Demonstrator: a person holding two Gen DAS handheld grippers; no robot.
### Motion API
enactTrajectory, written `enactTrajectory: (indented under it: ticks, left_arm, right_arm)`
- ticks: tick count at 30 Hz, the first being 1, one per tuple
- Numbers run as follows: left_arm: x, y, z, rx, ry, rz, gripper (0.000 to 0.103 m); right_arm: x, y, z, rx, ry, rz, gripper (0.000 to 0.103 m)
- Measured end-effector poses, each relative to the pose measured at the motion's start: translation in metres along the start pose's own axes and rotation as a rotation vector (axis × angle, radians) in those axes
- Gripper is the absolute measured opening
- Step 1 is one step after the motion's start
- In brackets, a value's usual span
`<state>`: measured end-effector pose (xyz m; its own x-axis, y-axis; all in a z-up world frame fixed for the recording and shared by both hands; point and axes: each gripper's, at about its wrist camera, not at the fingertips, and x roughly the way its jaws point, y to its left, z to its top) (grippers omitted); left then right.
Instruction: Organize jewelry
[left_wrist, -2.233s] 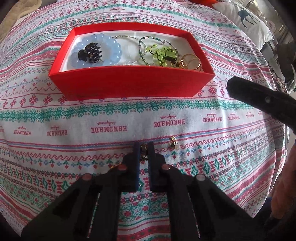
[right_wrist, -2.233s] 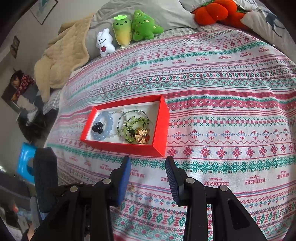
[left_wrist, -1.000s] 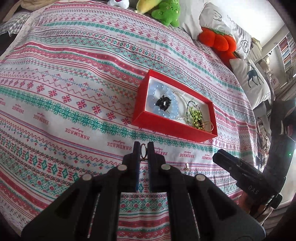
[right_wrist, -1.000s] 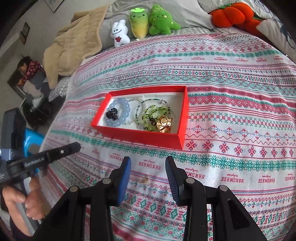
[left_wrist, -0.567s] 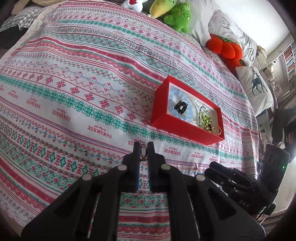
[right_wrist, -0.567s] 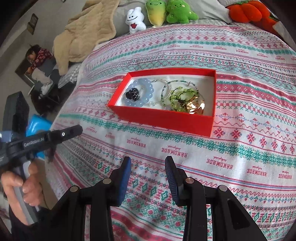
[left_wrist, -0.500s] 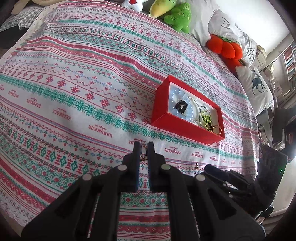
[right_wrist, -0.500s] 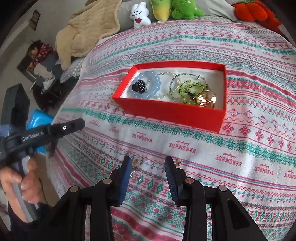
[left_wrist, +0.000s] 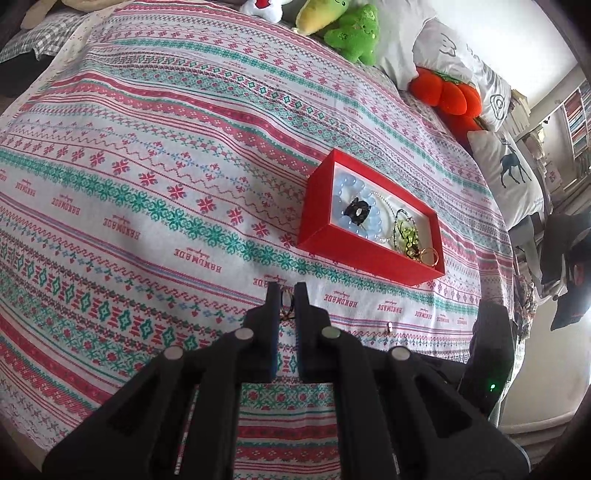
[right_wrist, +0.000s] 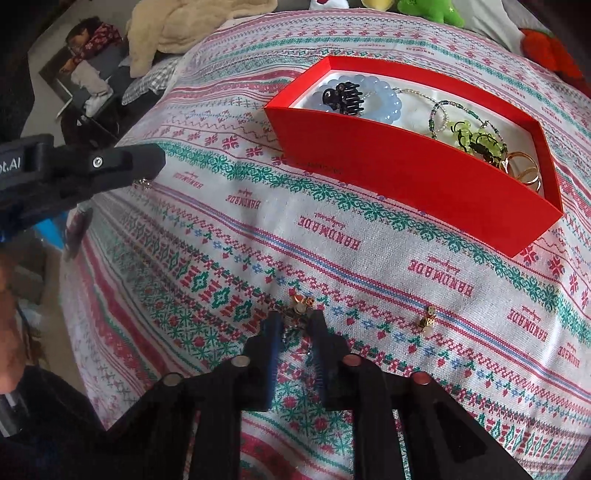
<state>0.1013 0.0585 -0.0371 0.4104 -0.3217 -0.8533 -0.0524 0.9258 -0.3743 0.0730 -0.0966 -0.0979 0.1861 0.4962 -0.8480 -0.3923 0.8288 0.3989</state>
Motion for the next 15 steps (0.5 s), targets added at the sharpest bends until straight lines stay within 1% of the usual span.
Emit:
enactTrajectory:
  ticks: [1,4,7,12,15]
  left_arm:
    - [0.000,0.000,0.000,0.000,0.000,-0.002,0.008]
    - [-0.001,-0.002,0.001,0.004,0.000,-0.005,0.008]
    - [-0.002,-0.004,0.001,0.008,0.000,-0.012,0.008]
    - [-0.006,-0.006,0.001,0.010,-0.008,-0.023,0.008]
    - [-0.007,-0.007,0.001,0.010,-0.010,-0.026,0.008]
  right_arm:
    - [0.000,0.000,0.000,0.004,0.003,0.001,0.008]
    - [-0.001,-0.002,-0.001,0.022,0.011,0.006,0.006]
    - [-0.007,-0.011,-0.001,0.051,0.011,0.030,0.005]
    - [-0.014,-0.019,0.000,0.071,0.004,0.045,0.004]
    - [-0.017,-0.020,0.000,0.079,0.001,0.037,0.004]
